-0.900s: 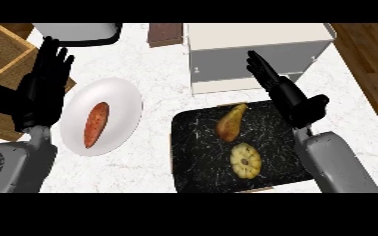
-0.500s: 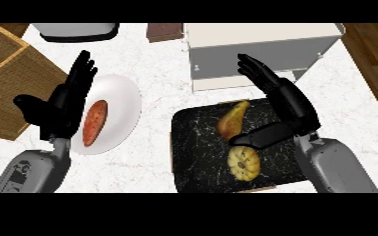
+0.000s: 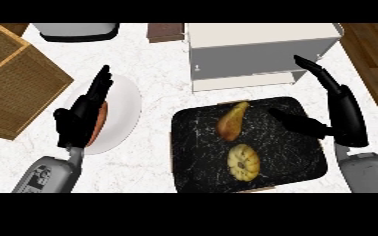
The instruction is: Pick the squash from the tray and place it in the tiered shelf
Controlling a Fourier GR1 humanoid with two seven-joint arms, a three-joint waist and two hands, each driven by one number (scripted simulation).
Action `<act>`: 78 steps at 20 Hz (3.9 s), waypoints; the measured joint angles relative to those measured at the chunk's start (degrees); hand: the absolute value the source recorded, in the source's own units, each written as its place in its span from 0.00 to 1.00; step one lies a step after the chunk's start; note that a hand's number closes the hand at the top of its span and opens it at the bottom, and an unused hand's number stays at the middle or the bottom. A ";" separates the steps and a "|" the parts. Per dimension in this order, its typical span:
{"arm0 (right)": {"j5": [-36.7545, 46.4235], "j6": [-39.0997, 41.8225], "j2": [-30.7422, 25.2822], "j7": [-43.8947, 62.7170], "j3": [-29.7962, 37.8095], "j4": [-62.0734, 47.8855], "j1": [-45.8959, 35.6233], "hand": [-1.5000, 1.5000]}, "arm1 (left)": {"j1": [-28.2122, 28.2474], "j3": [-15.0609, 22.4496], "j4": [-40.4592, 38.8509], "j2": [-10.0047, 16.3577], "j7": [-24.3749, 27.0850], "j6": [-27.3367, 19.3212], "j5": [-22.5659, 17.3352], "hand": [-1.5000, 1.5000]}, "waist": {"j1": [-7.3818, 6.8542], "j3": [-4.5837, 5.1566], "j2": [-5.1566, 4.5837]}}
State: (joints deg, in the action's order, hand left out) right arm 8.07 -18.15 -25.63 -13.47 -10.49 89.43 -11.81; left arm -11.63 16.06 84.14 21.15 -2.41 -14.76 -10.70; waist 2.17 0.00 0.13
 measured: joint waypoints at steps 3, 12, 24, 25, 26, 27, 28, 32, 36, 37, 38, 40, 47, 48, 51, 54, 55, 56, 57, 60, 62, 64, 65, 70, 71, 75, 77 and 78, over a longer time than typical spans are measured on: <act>-3.29 2.99 -0.47 -5.66 1.77 1.93 3.75 0.00 | -0.17 0.77 -1.54 -1.70 1.36 0.38 1.39 0.50 | -0.79 -0.01 -0.05; 6.29 12.17 -10.24 10.38 -6.14 18.55 7.73 0.00 | 0.33 0.31 -3.36 -2.38 3.05 1.85 2.54 0.50 | -1.27 0.13 0.10; 24.32 29.74 -17.36 44.50 -20.83 38.19 4.32 0.00 | -0.06 -0.05 -3.48 -3.61 3.18 2.30 3.72 0.50 | -1.88 0.25 0.20; 25.94 31.72 -17.30 47.58 -22.60 39.51 3.70 0.00 | -0.15 -0.16 -3.55 -3.59 3.06 2.46 3.68 0.50 | -1.93 0.25 0.21; 27.12 33.81 -17.14 50.58 -23.88 40.66 2.98 0.00 | 0.13 0.04 -3.43 -3.81 3.13 2.58 3.75 0.50 | -2.01 0.24 0.21; 28.36 35.94 -16.63 53.75 -25.55 42.07 2.28 0.00 | 0.25 0.16 -3.34 -4.02 2.97 2.41 4.00 0.50 | -2.05 0.23 0.21; 28.87 38.02 -16.11 56.39 -26.65 42.85 1.55 0.00 | 0.57 0.22 -3.30 -4.13 3.17 2.51 4.18 0.50 | -2.08 0.22 0.20; 31.89 43.24 -9.53 64.13 -31.99 42.33 -1.91 0.00 | 0.28 -0.26 -3.26 -4.91 2.97 3.04 5.01 0.50 | -2.21 0.13 0.06; 37.70 43.93 -4.54 66.03 -37.27 41.91 -1.24 0.00 | -0.18 -1.57 -3.25 -5.39 2.19 3.70 5.65 0.50 | -2.11 0.06 0.03; 39.16 44.26 -2.86 66.50 -38.35 41.66 -1.50 0.00 | 0.38 -1.62 -3.43 -5.73 2.74 3.68 5.98 0.50 | -2.13 0.05 0.02; 40.68 44.53 -2.00 66.76 -39.39 41.99 -1.04 0.00 | 0.92 -1.83 -3.15 -5.68 2.94 4.01 6.12 0.50 | -2.13 0.05 0.02; 43.00 44.68 -1.23 66.18 -40.16 41.32 -0.25 0.00 | 0.50 -2.48 -3.49 -6.10 2.81 4.48 6.28 0.50 | -2.07 0.04 0.01; 50.72 45.68 3.69 65.13 -41.91 38.58 1.37 0.00 | 0.46 -4.12 -3.54 -6.94 2.86 6.16 7.58 0.50 | -2.09 0.01 -0.04; 51.94 45.47 4.59 65.00 -42.35 37.61 1.72 0.00 | 1.01 -4.18 -3.19 -7.10 2.81 6.24 7.91 0.50 | -2.12 0.01 -0.05; 53.39 45.93 4.52 63.51 -41.40 37.53 3.75 0.00 | 0.26 -4.66 -3.16 -8.33 1.84 6.09 9.08 0.50 | -2.07 0.00 -0.07; 54.94 47.09 7.63 63.08 -41.20 35.84 3.80 0.00 | 0.70 -5.37 -2.53 -8.49 1.65 7.19 9.51 0.50 | -2.12 0.00 -0.07; 56.07 46.79 8.62 63.22 -41.53 34.83 3.93 0.00 | 0.96 -5.28 -1.55 -8.66 0.90 7.26 9.74 0.50 | -2.15 0.00 -0.06; 56.75 47.09 8.92 63.04 -41.42 34.87 4.22 0.00 | 1.14 -5.84 -1.06 -8.50 0.59 7.77 9.52 0.50 | -2.15 0.00 -0.06; 57.89 46.70 9.21 63.18 -42.21 34.55 5.14 0.00 | 1.24 -5.97 -1.49 -8.80 0.98 7.74 9.97 0.50 | -2.12 0.00 -0.06; 59.28 46.34 9.10 62.12 -41.33 34.11 6.54 0.00 | 1.02 -6.56 -1.50 -9.38 0.50 7.85 11.00 0.50 | -2.09 0.00 -0.07; 60.08 46.80 9.97 61.84 -40.93 33.50 6.80 0.00 | 0.18 -7.04 -1.89 -9.83 0.05 8.33 11.35 0.50 | -2.07 0.00 -0.08; 61.23 45.85 9.72 61.06 -40.70 32.66 7.82 0.00 | 0.19 -7.46 -2.85 -10.41 1.00 8.55 11.90 0.50 | -2.06 0.00 -0.09; 61.73 45.74 9.26 60.81 -40.79 32.57 8.46 0.00 | 1.08 -6.95 -1.12 -10.72 0.09 8.31 12.36 0.50 | -2.10 0.00 -0.07; 63.46 45.51 10.49 59.26 -39.53 29.77 8.91 0.00 | 2.38 -7.95 -0.10 -11.04 0.42 9.58 12.96 0.50 | -2.16 0.00 -0.08; 63.84 45.01 10.70 58.73 -39.00 28.70 8.74 0.00 | 2.03 -8.32 -1.20 -11.34 1.17 9.90 12.93 0.50 | -2.14 -0.01 -0.09; 64.70 43.39 9.50 55.74 -36.81 26.88 9.62 0.00 | 2.94 -8.33 -0.54 -12.15 1.37 10.33 14.06 0.50 | -2.13 -0.01 -0.09; 66.01 42.88 10.07 55.25 -37.04 25.84 10.06 0.00 | 2.71 -8.67 -0.75 -12.71 1.03 10.66 14.25 0.50 | -2.11 -0.01 -0.09; 66.44 41.82 10.15 54.63 -36.72 24.66 10.19 0.00 | 2.52 -9.22 -0.85 -12.31 0.92 11.32 14.11 0.50 | -2.12 0.00 -0.09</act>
State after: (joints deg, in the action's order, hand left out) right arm 74.51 23.66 -15.47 41.16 -47.21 114.09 -1.62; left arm -9.11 6.84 83.29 8.85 -1.49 -3.44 3.41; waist 0.05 0.00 0.03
